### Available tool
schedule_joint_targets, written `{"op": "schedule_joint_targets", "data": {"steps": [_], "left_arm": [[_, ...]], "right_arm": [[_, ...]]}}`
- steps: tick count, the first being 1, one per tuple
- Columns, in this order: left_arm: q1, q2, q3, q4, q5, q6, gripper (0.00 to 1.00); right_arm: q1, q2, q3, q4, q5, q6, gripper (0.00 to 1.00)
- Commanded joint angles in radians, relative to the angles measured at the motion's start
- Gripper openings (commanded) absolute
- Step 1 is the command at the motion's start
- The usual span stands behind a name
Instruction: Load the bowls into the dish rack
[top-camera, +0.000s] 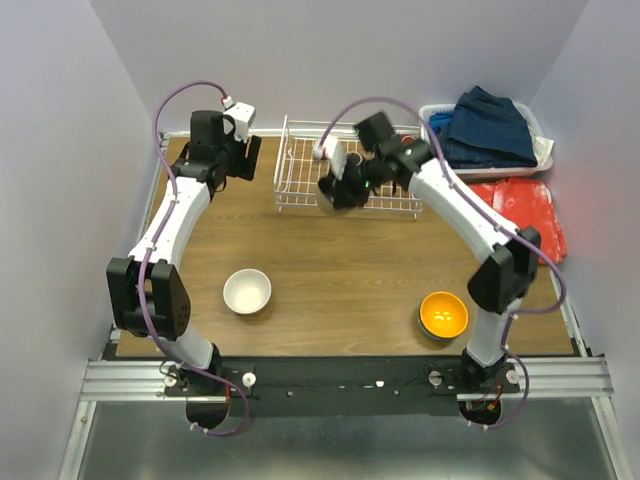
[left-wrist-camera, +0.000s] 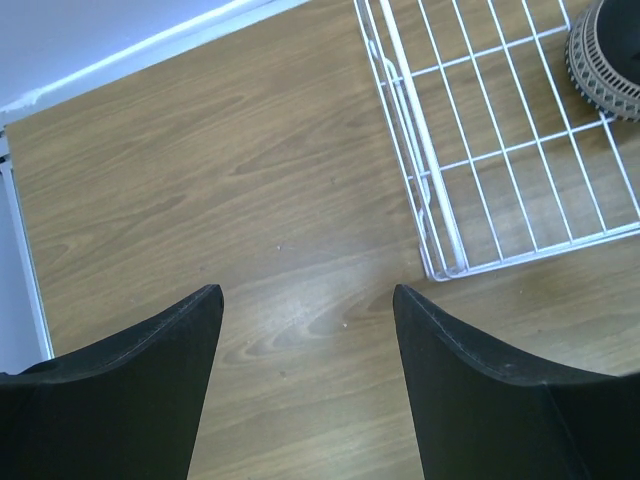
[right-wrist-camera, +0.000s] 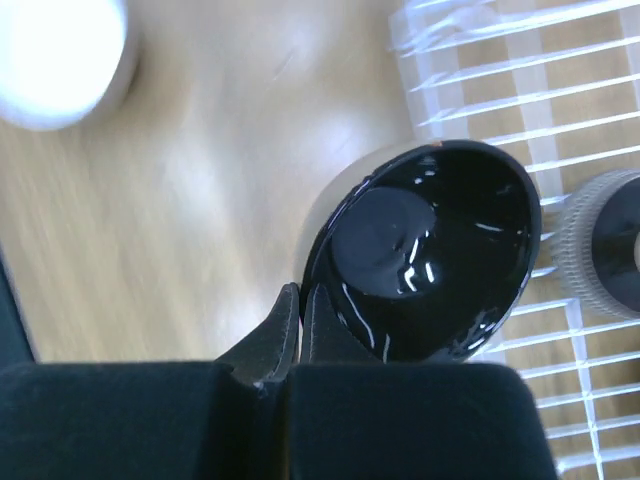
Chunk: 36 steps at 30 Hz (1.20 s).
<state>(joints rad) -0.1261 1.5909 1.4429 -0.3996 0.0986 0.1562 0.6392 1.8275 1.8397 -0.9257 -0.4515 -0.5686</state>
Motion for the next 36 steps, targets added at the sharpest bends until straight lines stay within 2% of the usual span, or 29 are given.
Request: {"op": "schedule_joint_targets", "data": {"steps": [1, 3, 4, 6, 7, 8, 13, 14, 18, 22, 30, 36], "left_arm": [[0.022, -0.006, 0.022, 0.076, 0.145, -0.093, 0.78], [0.022, -0.005, 0.004, 0.116, 0.165, -0.107, 0.77], [0.022, 0.000, 0.005, 0.119, 0.171, -0.119, 0.77], [0.020, 0.024, 0.034, 0.113, 0.197, -0.126, 0.77], [0.019, 0.036, 0.049, 0.107, 0.200, -0.129, 0.76], [0.016, 0.049, 0.065, 0.101, 0.214, -0.132, 0.75], [-0.029, 0.142, 0.201, 0.036, 0.268, -0.064, 0.74], [-0.038, 0.156, 0.220, 0.024, 0.271, -0.043, 0.73], [-0.086, 0.237, 0.328, -0.040, 0.257, 0.052, 0.73], [-0.099, 0.314, 0.407, -0.077, 0.251, 0.052, 0.72], [-0.130, 0.452, 0.548, -0.134, 0.217, 0.051, 0.71], [-0.153, 0.521, 0.599, -0.160, 0.197, 0.072, 0.69]], "right_arm": [[-0.174, 0.150, 0.268, 0.142, -0.355, 0.350, 0.01], [-0.222, 0.208, 0.319, 0.256, -0.420, 0.444, 0.01], [-0.237, 0.222, 0.320, 0.308, -0.485, 0.561, 0.01], [-0.284, 0.258, 0.288, 0.532, -0.551, 0.732, 0.01], [-0.300, 0.271, 0.265, 0.621, -0.599, 0.923, 0.01], [-0.314, 0.288, 0.250, 0.780, -0.610, 1.003, 0.01], [-0.335, 0.406, 0.256, 0.993, -0.682, 1.267, 0.01], [-0.335, 0.418, 0.253, 1.084, -0.685, 1.305, 0.01], [-0.340, 0.498, 0.289, 1.153, -0.679, 1.391, 0.01], [-0.354, 0.562, 0.293, 1.205, -0.673, 1.454, 0.01], [-0.384, 0.644, 0.320, 1.217, -0.658, 1.455, 0.01], [-0.391, 0.673, 0.322, 1.208, -0.639, 1.449, 0.01]]}}
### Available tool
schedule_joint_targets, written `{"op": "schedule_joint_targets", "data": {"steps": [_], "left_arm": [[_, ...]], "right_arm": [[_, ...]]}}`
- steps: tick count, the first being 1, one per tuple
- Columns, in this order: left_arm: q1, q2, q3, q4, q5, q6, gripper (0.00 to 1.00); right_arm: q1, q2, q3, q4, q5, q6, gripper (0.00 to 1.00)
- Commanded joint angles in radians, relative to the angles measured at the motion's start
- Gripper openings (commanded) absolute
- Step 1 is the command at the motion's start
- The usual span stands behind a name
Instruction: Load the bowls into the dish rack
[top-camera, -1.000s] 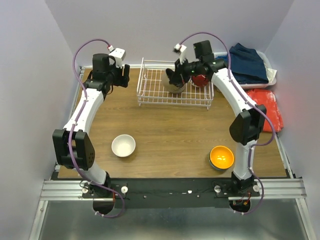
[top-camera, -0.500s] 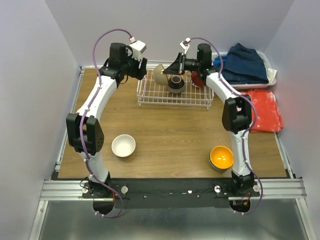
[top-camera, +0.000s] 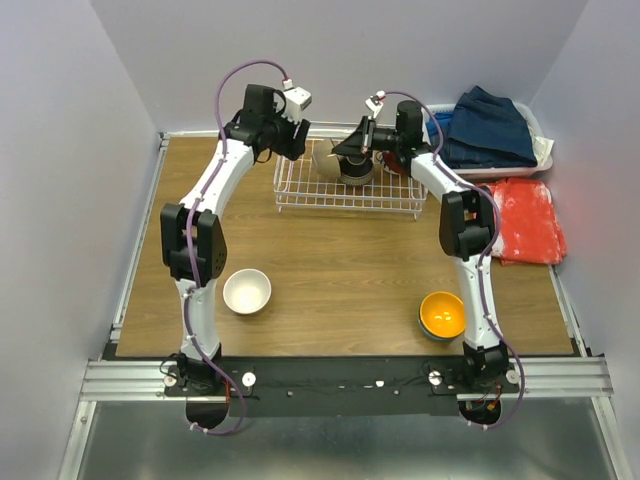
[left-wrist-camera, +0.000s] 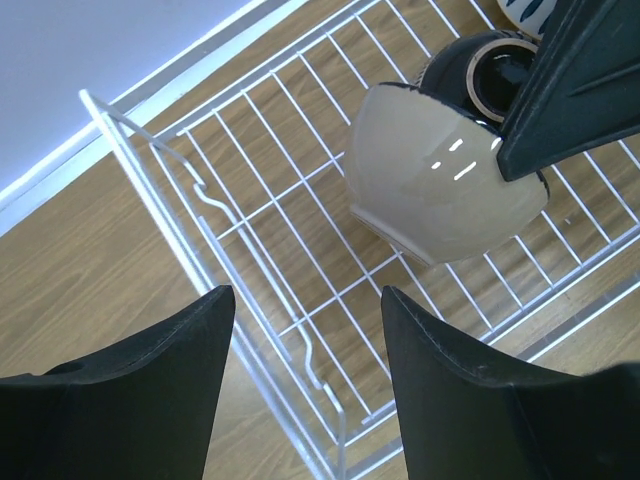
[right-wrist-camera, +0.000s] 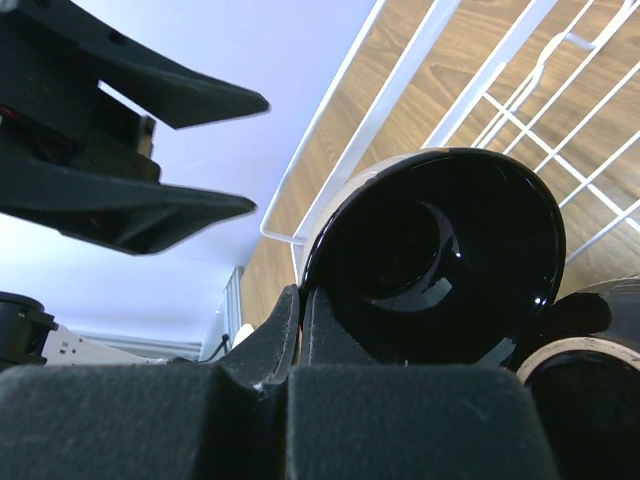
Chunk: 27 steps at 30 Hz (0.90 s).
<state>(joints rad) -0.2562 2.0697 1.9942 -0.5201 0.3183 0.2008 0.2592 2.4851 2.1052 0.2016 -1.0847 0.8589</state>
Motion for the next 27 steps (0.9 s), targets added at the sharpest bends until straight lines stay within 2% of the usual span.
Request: {"op": "schedule_joint_targets", "data": {"steps": [1, 10, 16, 27], "left_arm": [[-0.026, 0.049, 0.051, -0.041, -0.022, 0.029, 0.69], [-0.064, 0.121, 0.107, -0.087, -0.051, 0.077, 0.65], [-0.066, 0.156, 0.118, -0.081, -0.070, 0.046, 0.55], [-0.074, 0.234, 0.150, -0.026, -0.079, -0.015, 0.53]], "right_arm": [[-0.011, 0.018, 0.056, 0.078, -0.003, 0.022, 0.02], [-0.021, 0.037, 0.041, 0.044, 0.016, 0.006, 0.04], [-0.038, 0.043, 0.026, 0.015, 0.023, -0.014, 0.05], [-0.043, 0.040, 0.016, -0.019, 0.034, -0.055, 0.07]]}}
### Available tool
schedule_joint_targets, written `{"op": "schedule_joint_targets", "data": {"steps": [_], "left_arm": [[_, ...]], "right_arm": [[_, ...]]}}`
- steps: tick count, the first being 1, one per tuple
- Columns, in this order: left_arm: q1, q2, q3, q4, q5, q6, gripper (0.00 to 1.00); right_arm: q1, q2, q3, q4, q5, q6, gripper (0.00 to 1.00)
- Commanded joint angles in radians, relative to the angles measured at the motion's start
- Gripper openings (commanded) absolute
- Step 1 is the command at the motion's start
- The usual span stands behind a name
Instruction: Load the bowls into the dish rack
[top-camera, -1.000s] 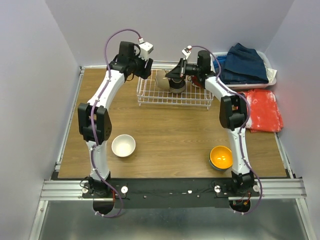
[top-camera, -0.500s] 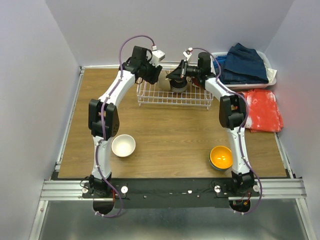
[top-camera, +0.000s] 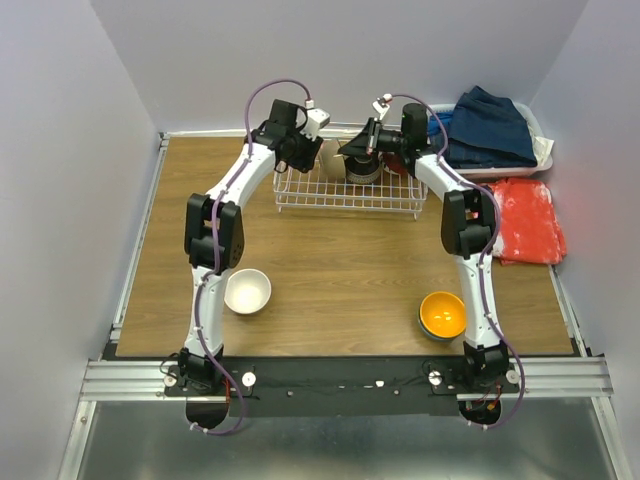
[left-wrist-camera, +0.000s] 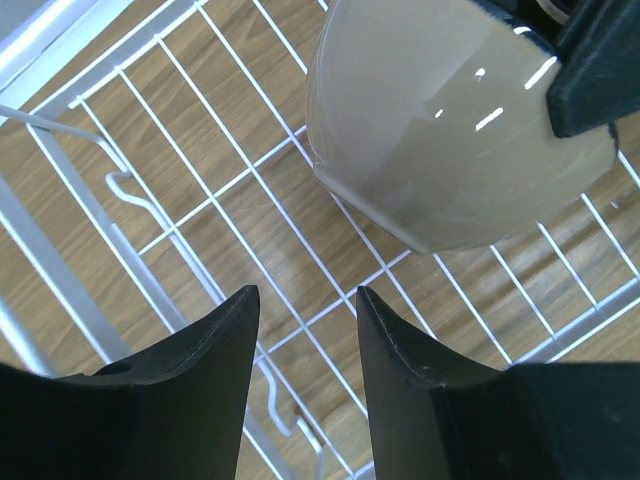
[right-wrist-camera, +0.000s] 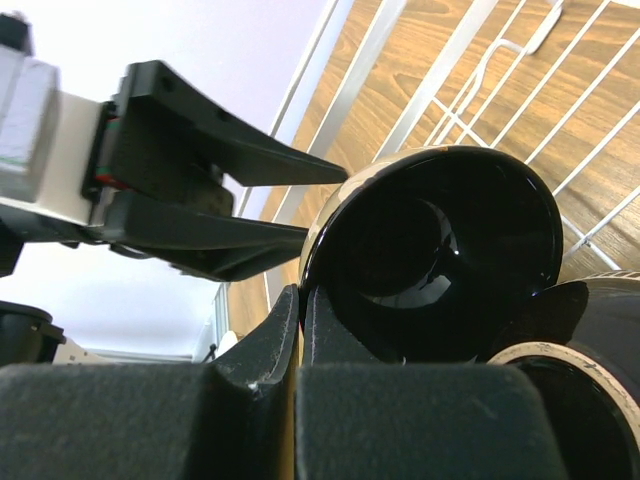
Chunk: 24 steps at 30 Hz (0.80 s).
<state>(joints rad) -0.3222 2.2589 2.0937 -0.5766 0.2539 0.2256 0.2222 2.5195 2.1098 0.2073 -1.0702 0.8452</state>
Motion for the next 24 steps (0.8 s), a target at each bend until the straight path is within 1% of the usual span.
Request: {"op": "schedule_joint_targets", "data": {"steps": [1, 7, 10, 11, 13, 14, 16, 20, 22, 24], "left_arm": [[-0.008, 0.053, 0.057, 0.040, -0.013, -0.045, 0.53], [-0.034, 0.102, 0.114, 0.063, -0.013, -0.075, 0.53], [-0.046, 0.114, 0.132, 0.072, -0.007, -0.086, 0.53], [-0.051, 0.116, 0.134, 0.076, -0.005, -0.089, 0.53], [-0.057, 0.122, 0.143, 0.087, 0.001, -0.097, 0.53], [-0.060, 0.125, 0.147, 0.089, 0.001, -0.098, 0.53], [-0.064, 0.139, 0.166, 0.096, 0.008, -0.109, 0.53], [-0.080, 0.163, 0.196, 0.106, 0.019, -0.127, 0.53], [-0.092, 0.172, 0.206, 0.113, 0.019, -0.134, 0.53], [-0.104, 0.182, 0.212, 0.119, 0.024, -0.144, 0.53]], "right_arm": [[-0.007, 0.004, 0.010, -0.029, 0.021, -0.046, 0.07], [-0.007, -0.011, -0.017, -0.046, 0.016, -0.075, 0.09], [-0.009, -0.019, -0.017, -0.077, 0.026, -0.095, 0.18], [-0.011, -0.024, -0.017, -0.100, 0.026, -0.113, 0.26], [-0.021, -0.053, -0.028, -0.120, 0.029, -0.136, 0.34], [-0.029, -0.065, -0.036, -0.141, 0.030, -0.164, 0.40], [-0.055, -0.097, -0.053, -0.155, 0.030, -0.190, 0.44], [-0.109, -0.169, -0.082, -0.276, 0.070, -0.286, 0.48], [-0.138, -0.212, -0.096, -0.305, 0.108, -0.314, 0.48], [-0.159, -0.244, -0.088, -0.390, 0.171, -0.382, 0.50]]}}
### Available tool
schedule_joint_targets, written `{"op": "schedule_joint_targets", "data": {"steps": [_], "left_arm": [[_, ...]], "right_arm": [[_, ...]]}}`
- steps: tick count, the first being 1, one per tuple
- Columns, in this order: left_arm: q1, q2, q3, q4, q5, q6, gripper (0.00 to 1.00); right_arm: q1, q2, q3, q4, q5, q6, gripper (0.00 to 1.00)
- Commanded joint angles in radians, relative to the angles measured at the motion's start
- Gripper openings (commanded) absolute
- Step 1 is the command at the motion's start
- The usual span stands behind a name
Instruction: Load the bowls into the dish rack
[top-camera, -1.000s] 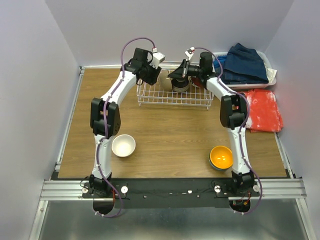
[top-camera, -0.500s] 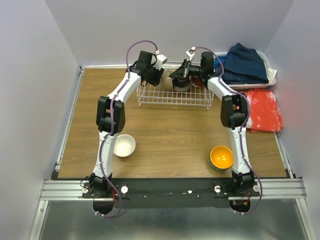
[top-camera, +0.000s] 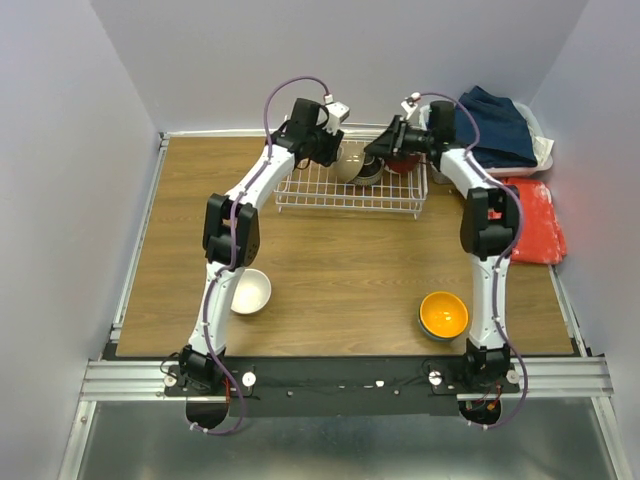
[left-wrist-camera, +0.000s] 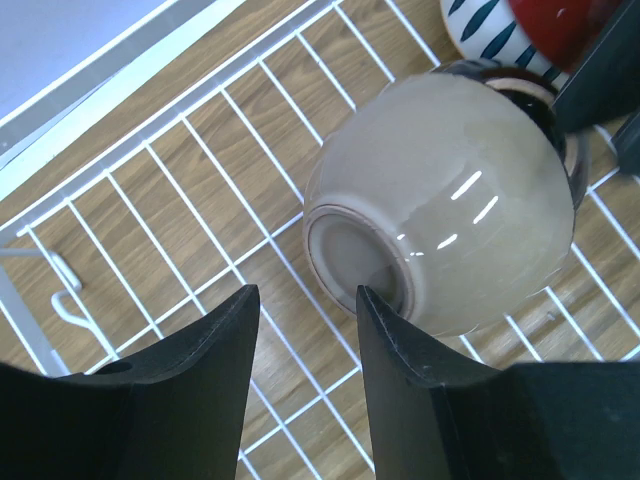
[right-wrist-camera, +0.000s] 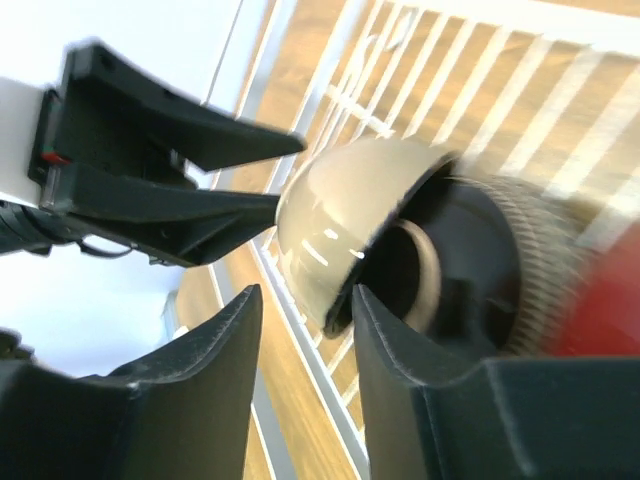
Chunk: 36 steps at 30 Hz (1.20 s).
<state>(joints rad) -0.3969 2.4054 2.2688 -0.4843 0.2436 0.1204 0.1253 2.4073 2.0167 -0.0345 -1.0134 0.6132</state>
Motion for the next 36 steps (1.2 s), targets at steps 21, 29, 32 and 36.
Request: {"op": "schedule_joint_targets", "data": {"steps": [21, 29, 32, 36], "left_arm": [[-0.134, 0.109, 0.112, 0.072, 0.057, -0.088, 0.56], [-0.152, 0.110, 0.118, 0.073, 0.062, -0.094, 0.57], [-0.154, 0.113, 0.117, 0.070, 0.063, -0.093, 0.58], [-0.163, 0.126, 0.118, 0.066, 0.089, -0.108, 0.59]], "right_arm": [[-0.084, -0.292, -0.107, -0.289, 0.234, -0.351, 0.50], [-0.093, -0.339, -0.161, -0.294, 0.246, -0.368, 0.50], [-0.093, -0.349, -0.167, -0.300, 0.253, -0.374, 0.50], [-0.096, -0.362, -0.177, -0.308, 0.265, -0.383, 0.50]]}}
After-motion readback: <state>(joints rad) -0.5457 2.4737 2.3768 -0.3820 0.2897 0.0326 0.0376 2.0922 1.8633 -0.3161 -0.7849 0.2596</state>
